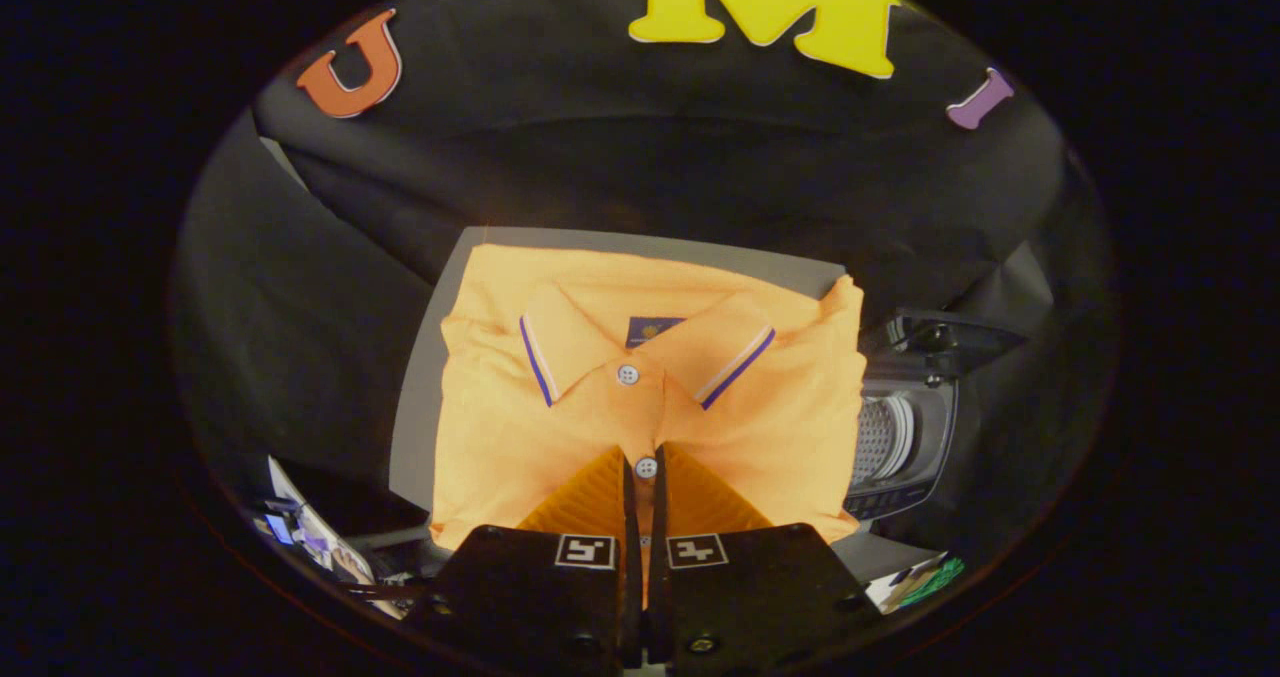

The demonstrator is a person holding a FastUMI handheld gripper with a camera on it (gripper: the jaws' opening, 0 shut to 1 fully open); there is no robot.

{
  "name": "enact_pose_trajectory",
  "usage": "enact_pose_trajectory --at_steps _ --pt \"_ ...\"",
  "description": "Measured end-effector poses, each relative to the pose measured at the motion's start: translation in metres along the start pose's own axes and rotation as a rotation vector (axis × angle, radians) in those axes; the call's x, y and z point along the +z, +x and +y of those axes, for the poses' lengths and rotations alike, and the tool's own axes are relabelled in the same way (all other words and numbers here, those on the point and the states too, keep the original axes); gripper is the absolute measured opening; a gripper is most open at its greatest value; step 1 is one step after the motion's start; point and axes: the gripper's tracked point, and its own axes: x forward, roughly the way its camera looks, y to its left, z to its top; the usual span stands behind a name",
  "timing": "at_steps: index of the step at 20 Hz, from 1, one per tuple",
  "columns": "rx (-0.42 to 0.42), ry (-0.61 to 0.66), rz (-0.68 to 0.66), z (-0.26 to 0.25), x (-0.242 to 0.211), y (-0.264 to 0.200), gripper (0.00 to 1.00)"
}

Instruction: Put the clothes into the washing machine and then close the washing machine lid.

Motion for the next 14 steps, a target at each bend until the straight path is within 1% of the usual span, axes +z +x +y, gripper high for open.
enact_pose_trajectory --at_steps 3,6,8,11,14 --pt "-0.01 0.062 -0.061 -0.006 0.015 -0.022 0.06" --pt "-0.026 0.124 -0.128 -0.017 0.024 -0.057 0.06" --pt "-0.034 0.171 -0.152 -0.038 0.01 -0.075 0.06" --pt "-0.04 0.234 -0.161 -0.068 -0.008 -0.09 0.06" --pt "-0.046 0.268 -0.167 -0.09 -0.023 -0.101 0.06"
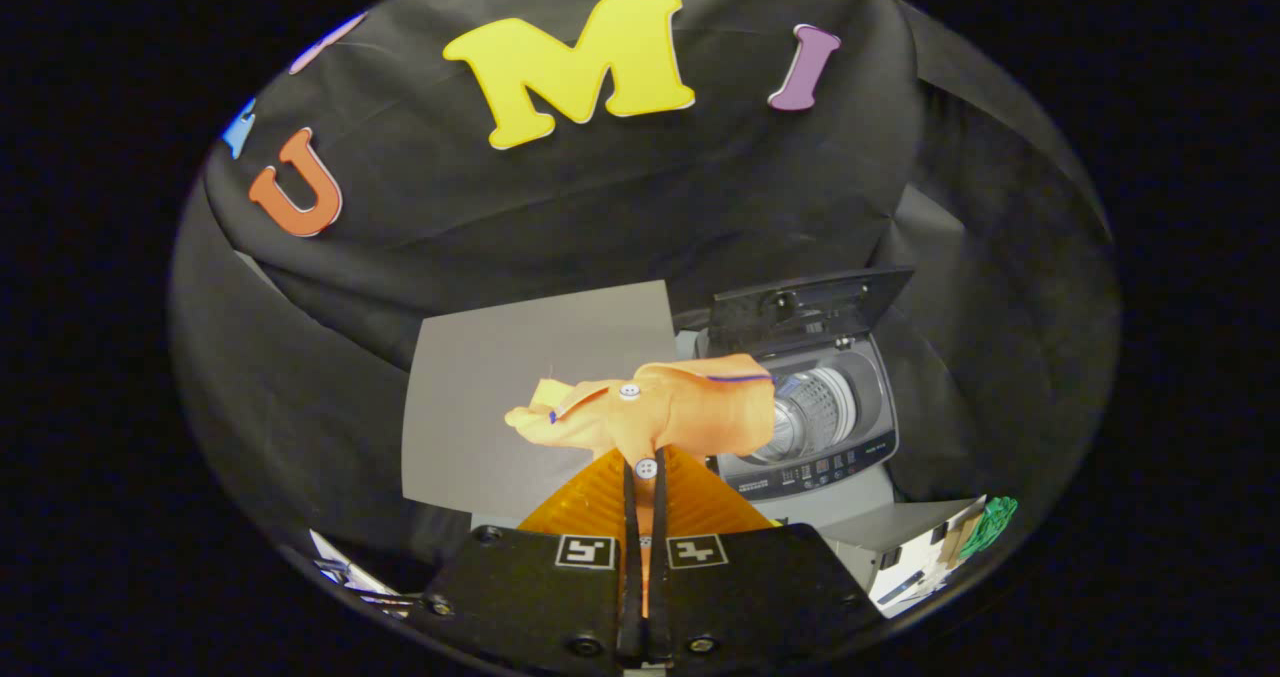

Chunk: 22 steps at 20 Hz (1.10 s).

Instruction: Put the clothes into the washing machine and then close the washing machine lid.

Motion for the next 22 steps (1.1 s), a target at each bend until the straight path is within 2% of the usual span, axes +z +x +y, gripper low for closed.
enact_pose_trajectory --at_steps 6,14,22 --pt "0.02 0.058 -0.031 -0.047 -0.003 -0.021 0.06" --pt "-0.035 0.072 -0.095 -0.137 0.016 -0.034 0.06" --pt "0.007 -0.03 -0.141 -0.184 0.048 -0.012 0.06"
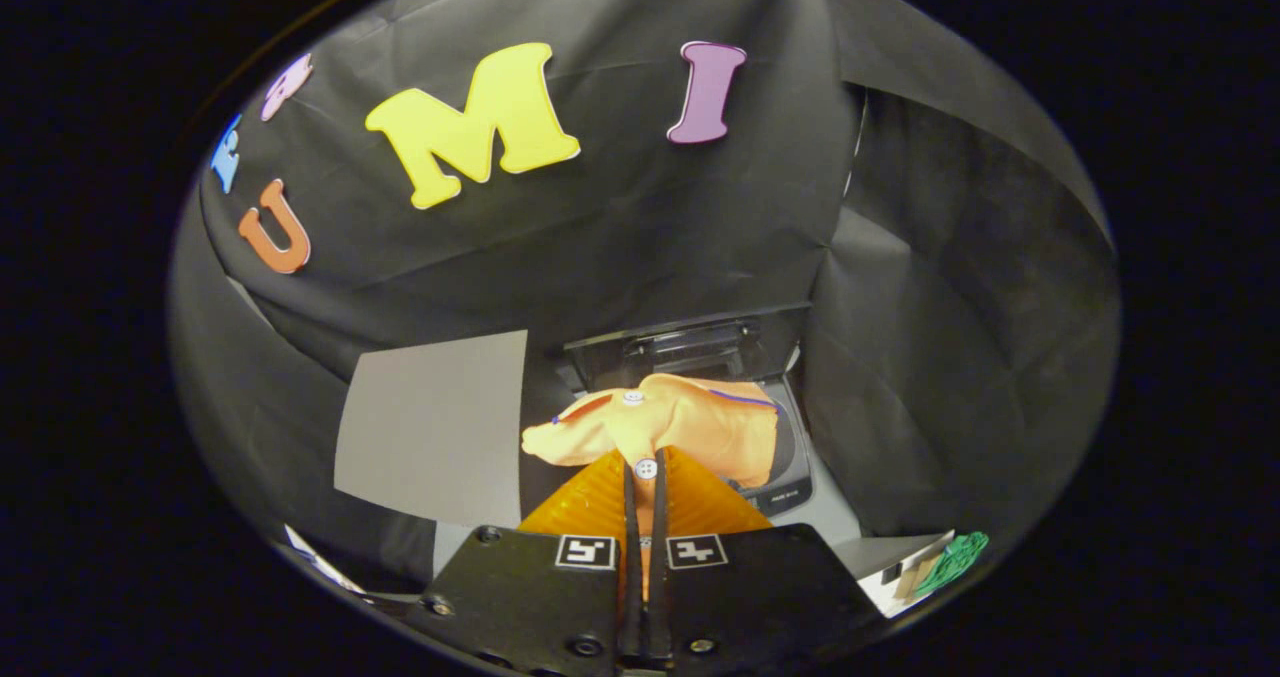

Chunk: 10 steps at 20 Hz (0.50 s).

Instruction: Put the clothes into the washing machine and then close the washing machine lid.

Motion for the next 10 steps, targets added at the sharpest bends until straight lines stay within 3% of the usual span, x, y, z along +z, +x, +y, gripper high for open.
enact_pose_trajectory --at_steps 10 --pt "0.041 -0.033 0.024 -0.041 -0.003 0.072 0.06"
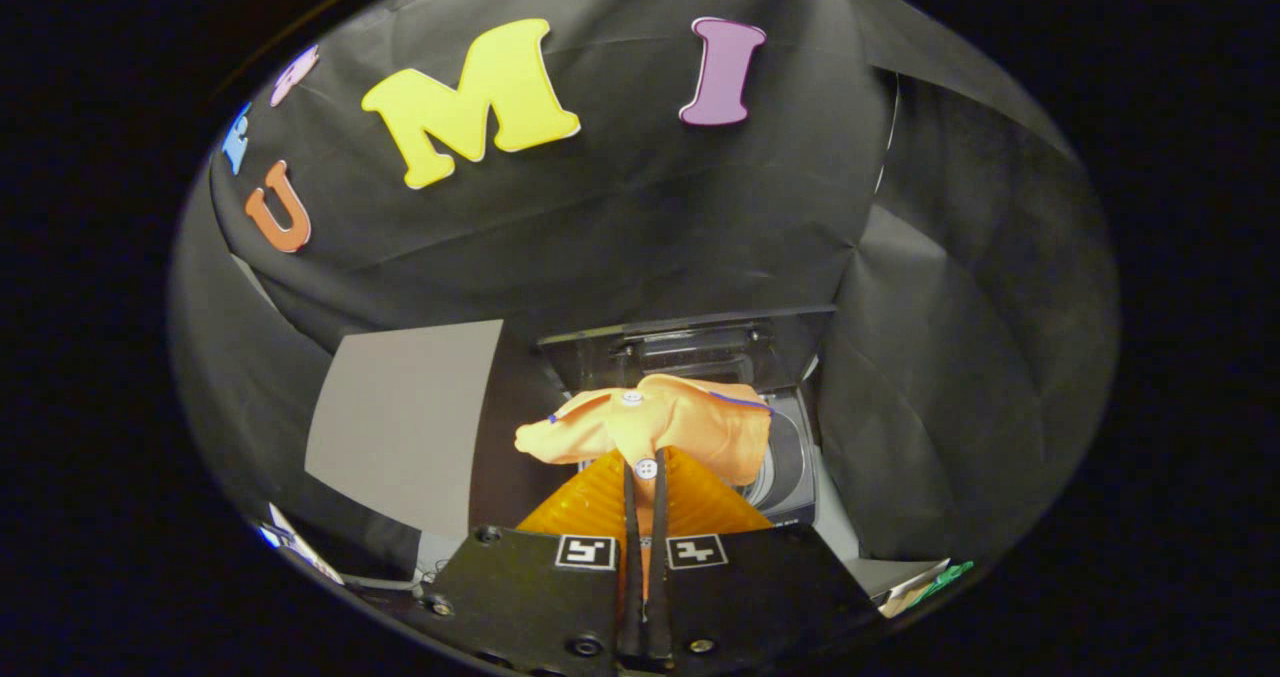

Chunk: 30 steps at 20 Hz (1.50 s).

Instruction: Put the clothes into the washing machine and then close the washing machine lid.

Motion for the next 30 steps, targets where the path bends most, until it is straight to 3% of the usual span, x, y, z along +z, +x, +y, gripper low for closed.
enact_pose_trajectory --at_steps 15,30 --pt "-0.008 0.103 0.083 -0.052 -0.04 0.104 0.06" --pt "-0.039 0.037 0.163 -0.062 -0.08 0.204 0.06"
